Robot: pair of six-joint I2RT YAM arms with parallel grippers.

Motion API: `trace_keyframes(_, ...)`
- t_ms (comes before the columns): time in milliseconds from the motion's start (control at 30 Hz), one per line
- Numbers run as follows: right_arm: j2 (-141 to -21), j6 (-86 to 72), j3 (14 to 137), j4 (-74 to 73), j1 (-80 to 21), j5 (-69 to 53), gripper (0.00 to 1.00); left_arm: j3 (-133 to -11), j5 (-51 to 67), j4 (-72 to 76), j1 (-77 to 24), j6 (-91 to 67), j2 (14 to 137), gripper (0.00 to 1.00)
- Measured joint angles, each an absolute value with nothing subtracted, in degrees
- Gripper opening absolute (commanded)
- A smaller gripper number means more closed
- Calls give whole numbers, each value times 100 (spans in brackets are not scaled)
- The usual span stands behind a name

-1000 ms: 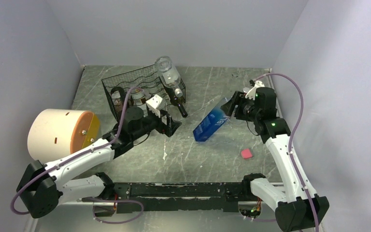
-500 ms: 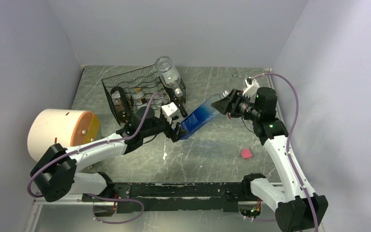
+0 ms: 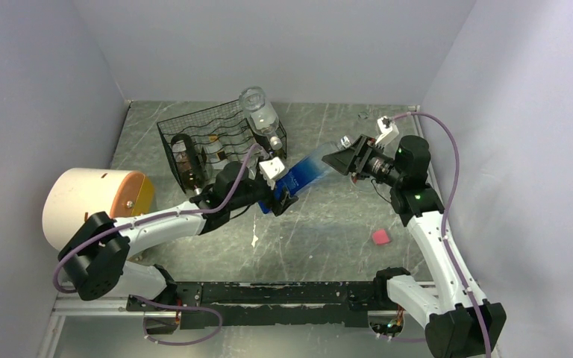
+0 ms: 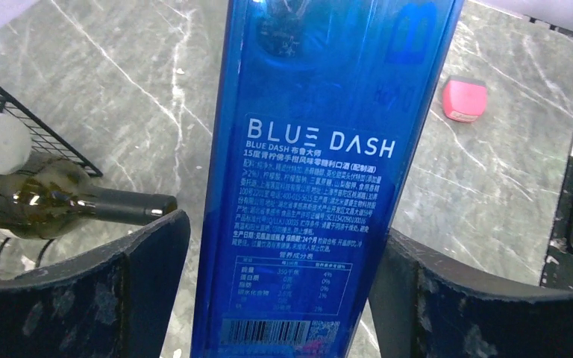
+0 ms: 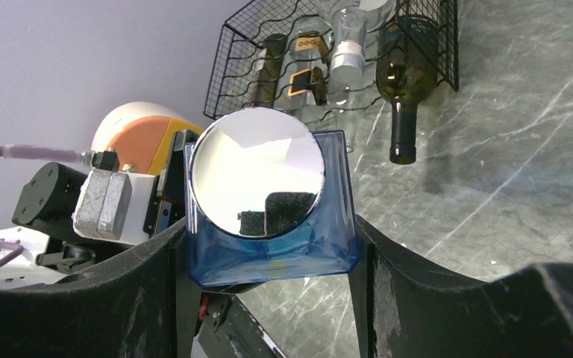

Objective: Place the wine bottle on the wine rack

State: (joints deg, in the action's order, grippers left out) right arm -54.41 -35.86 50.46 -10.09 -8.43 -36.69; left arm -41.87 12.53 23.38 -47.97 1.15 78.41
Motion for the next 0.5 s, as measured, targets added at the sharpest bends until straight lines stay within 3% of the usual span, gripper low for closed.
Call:
trace_keyframes(300, -5435, -3621, 5000, -814, -832, -3872, 13, -4185, 1085, 2703, -4880, 429, 7870, 75)
trace_keyframes(433, -5411, -3555, 5002, -862, -825, -3903, 16, -4185, 1092, 2869, -4925, 563, 7977, 52)
trace_keyframes(500, -5408, -3514, 5006, -921, -814, -3881, 24, -4185, 1098, 2908, -4954, 705, 8034, 35)
